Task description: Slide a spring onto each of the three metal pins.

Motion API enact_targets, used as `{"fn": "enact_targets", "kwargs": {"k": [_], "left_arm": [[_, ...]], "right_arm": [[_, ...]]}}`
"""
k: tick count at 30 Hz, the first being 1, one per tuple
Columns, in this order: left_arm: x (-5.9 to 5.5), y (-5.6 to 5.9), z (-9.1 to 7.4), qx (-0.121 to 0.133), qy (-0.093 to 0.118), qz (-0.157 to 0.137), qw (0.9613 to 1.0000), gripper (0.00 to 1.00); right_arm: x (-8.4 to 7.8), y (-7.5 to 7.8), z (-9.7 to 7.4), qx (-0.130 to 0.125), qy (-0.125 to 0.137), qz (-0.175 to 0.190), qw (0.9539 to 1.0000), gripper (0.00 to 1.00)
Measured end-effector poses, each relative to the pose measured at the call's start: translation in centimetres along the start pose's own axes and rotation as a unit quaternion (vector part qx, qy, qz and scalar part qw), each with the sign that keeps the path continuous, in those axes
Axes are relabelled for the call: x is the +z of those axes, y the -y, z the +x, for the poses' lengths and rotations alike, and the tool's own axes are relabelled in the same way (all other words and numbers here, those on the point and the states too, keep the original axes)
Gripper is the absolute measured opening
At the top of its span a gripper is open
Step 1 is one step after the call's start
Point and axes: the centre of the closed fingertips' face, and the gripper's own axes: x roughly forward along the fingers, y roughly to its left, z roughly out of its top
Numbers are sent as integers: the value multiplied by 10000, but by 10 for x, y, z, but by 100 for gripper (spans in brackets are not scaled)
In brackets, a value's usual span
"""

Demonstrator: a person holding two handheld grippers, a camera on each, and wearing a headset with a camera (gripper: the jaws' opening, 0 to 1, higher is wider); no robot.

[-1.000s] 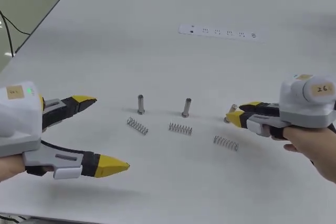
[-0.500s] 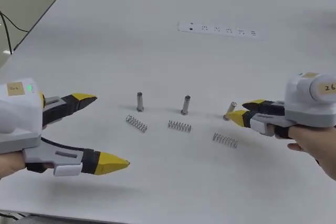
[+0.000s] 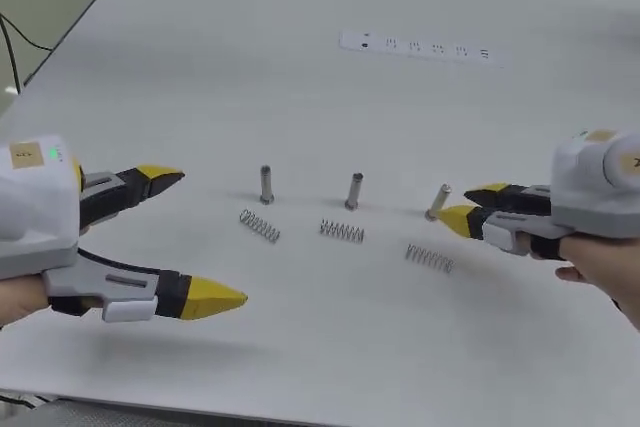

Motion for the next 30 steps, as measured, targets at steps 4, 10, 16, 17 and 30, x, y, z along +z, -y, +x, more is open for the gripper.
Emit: {"fn": "enact_targets", "kwargs": {"k": [4, 10, 16, 17, 30], "left_arm": [[0, 0, 0, -2, -6, -1, 10000, 98], [-1, 0, 1, 2, -9, -5, 10000, 98], [-1, 0, 0, 6, -7, -19, 10000, 98], [-1, 0, 0, 9, -8, -16, 10000, 98], [-1, 0, -2, 37, 3, -20, 10000, 98]], "right_arm": [[0, -2, -2, 56, -20, -66, 10000, 28], [-5, -8, -4, 242, -210, -377, 9988, 27], [-14, -20, -3, 504, -509, -845, 9938, 27], [-15, -22, -3, 540, -545, -941, 9926, 27], [-35, -37, 1, 897, -1094, -1758, 9742, 25]]}}
